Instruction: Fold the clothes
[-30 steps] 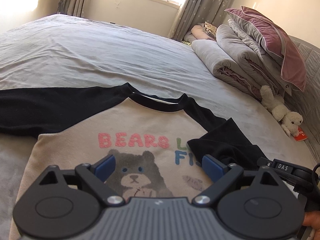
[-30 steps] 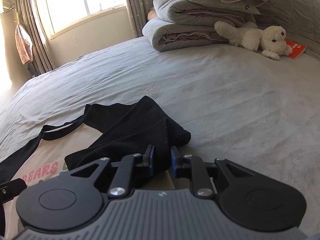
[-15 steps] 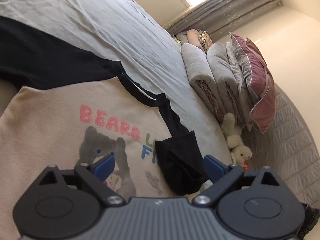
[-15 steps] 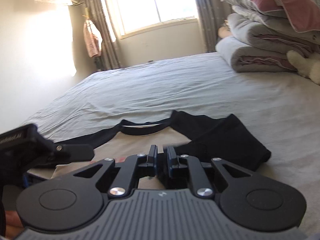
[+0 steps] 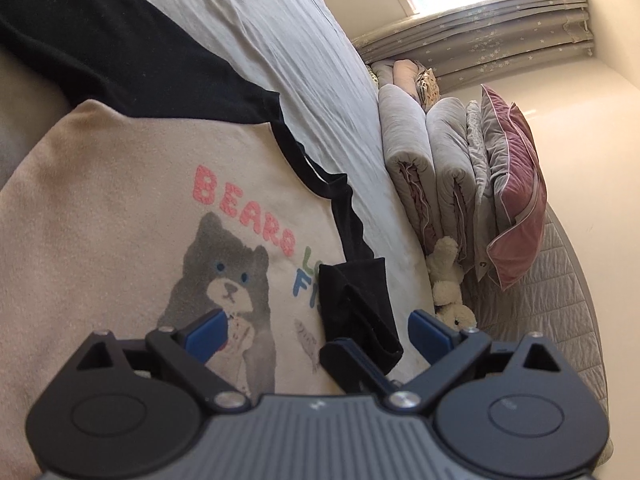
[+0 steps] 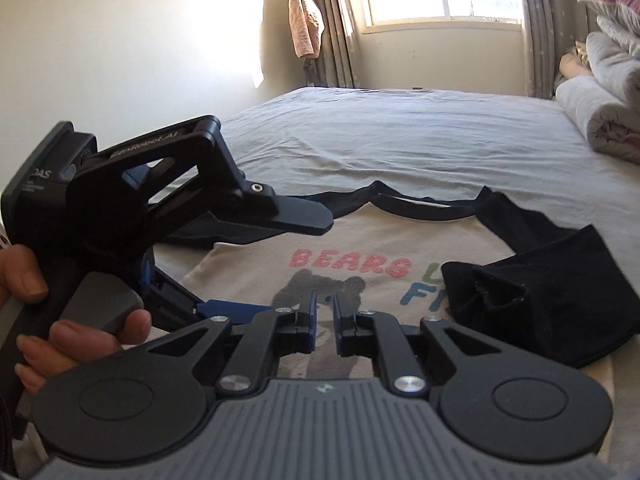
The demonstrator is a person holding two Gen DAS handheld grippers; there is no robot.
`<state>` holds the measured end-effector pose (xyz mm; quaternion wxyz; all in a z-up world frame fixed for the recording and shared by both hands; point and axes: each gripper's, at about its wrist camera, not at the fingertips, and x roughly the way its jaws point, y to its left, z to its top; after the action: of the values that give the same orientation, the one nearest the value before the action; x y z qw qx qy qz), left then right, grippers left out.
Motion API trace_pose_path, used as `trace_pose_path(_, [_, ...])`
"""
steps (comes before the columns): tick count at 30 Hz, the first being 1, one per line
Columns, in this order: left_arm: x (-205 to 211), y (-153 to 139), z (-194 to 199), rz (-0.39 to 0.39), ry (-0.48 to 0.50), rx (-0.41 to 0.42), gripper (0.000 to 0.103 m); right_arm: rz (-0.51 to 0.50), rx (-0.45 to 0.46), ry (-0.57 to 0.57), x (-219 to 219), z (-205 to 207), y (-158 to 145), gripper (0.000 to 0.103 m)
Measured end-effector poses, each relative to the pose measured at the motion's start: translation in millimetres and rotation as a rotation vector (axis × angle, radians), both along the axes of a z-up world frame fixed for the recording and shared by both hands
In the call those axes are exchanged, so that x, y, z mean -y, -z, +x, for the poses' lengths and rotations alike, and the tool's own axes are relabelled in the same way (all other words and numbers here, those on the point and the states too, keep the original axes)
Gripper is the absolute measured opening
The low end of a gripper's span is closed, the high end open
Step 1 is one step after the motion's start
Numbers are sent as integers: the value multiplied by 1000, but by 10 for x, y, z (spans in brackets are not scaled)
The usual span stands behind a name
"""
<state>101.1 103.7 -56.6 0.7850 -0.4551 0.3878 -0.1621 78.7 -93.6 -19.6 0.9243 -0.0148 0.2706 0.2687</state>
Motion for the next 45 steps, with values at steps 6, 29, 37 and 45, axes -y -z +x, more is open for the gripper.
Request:
trace_pose_path(6, [38,-3,28,41,8,-3,97,-66,77,208,326,89,-68,43])
trace_pose_path(29, [136,64,63,-24,35,-8,97,-187,41,211,472,177,46,14])
trace_pose_path(37, [161,103,17,-131,25,5,86,28,-3,15,260,26,-108,14])
trace_pose_path(45, [74,-35,3,-22,-44,38,10,117,-35,-114,100,-69,-107,15])
